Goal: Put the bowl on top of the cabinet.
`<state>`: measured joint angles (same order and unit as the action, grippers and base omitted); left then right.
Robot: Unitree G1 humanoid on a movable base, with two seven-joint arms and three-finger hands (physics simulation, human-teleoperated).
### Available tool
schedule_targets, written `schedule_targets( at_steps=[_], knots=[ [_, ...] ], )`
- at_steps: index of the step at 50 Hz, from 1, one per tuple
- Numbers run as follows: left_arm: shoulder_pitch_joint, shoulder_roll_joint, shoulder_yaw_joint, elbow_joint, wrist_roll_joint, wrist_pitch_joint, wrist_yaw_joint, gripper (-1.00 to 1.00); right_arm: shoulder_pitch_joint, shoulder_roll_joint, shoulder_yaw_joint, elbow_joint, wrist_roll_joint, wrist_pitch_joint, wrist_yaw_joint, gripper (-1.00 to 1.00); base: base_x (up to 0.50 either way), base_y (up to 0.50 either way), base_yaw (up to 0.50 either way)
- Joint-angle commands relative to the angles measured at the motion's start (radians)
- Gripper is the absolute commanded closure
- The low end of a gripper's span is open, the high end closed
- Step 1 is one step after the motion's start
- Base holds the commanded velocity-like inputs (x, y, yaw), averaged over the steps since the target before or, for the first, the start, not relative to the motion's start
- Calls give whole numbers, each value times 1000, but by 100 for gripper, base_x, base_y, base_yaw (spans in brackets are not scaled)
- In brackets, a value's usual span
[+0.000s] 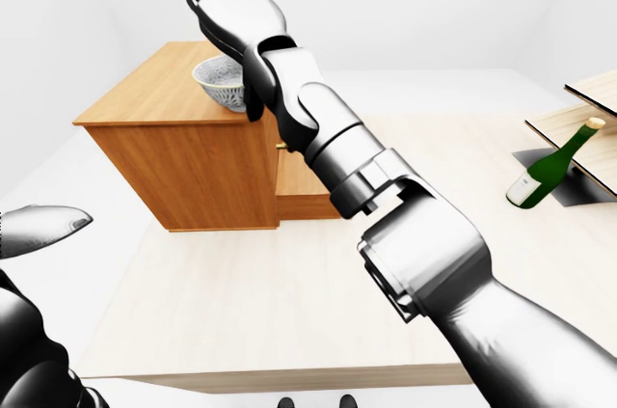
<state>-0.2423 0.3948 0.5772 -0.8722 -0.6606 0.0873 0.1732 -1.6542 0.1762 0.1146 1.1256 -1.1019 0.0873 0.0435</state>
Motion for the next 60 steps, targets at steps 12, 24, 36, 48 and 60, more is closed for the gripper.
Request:
schedule_targets(
  at_steps=[12,24,36,48,60],
  knots=[
    [7,-10,-18,3,24,0,-10,-100,-79,-25,-15,-51,20,0,60,-100,0,0,0],
    [7,-14,-19,5,32,0,-17,-100,-127,-51,-23,-61,43,0,88,-100,0,0,0],
    [7,-20,-22,1,43,0,-23,-100,-162,-85,-39,-83,77,0,122,-100,0,0,0],
    [8,-26,-27,0,56,0,-30,-100,-204,-127,-55,-131,128,0,159,-100,0,0,0],
    [9,-32,-33,-4,66,0,-33,-100,-219,-174,-67,-224,171,0,207,-100,0,0,0]
  ],
)
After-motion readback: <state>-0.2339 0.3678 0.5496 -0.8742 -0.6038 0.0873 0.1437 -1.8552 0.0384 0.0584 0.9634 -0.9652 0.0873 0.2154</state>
